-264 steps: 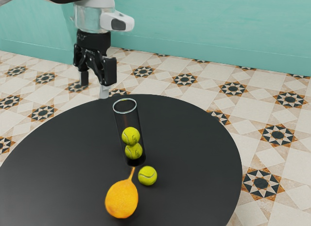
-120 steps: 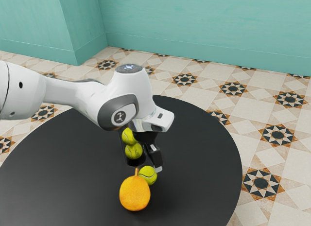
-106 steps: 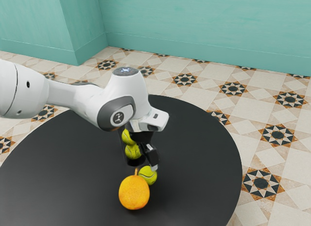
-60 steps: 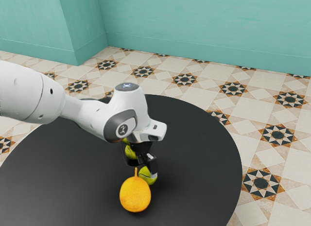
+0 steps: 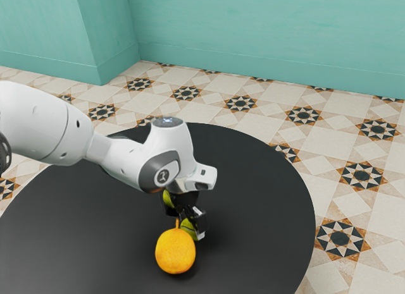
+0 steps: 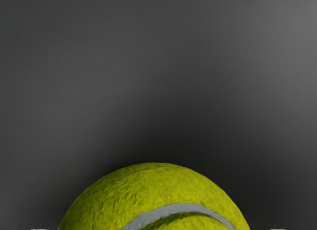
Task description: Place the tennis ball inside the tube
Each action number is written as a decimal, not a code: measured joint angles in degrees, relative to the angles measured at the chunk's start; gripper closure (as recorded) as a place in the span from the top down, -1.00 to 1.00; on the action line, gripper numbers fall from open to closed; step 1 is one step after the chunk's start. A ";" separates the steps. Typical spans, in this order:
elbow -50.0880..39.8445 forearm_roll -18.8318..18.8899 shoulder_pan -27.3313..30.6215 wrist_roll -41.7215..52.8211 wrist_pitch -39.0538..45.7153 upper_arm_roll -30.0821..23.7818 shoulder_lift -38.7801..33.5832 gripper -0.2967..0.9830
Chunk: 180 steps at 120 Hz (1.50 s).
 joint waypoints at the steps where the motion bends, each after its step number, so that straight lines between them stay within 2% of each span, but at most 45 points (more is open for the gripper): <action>1: 0.00 -0.01 0.00 -0.03 0.01 0.00 0.05 0.33; 70: 0.41 0.47 0.00 -1.46 0.10 -0.35 -0.01 0.06; 117: 0.54 -0.11 -0.36 -3.16 -9.67 -3.43 -19.42 -0.05; 132: 3.76 -0.01 -0.62 -4.19 -14.24 -3.26 -21.85 -0.05; 140: 5.38 1.15 -0.16 -4.81 -16.09 -3.12 -22.03 -0.05; 162: 9.92 8.32 0.03 -6.98 -19.04 -2.92 -21.38 -0.04; 180: 12.00 11.10 -0.73 -8.31 -20.02 -0.60 -19.74 -0.03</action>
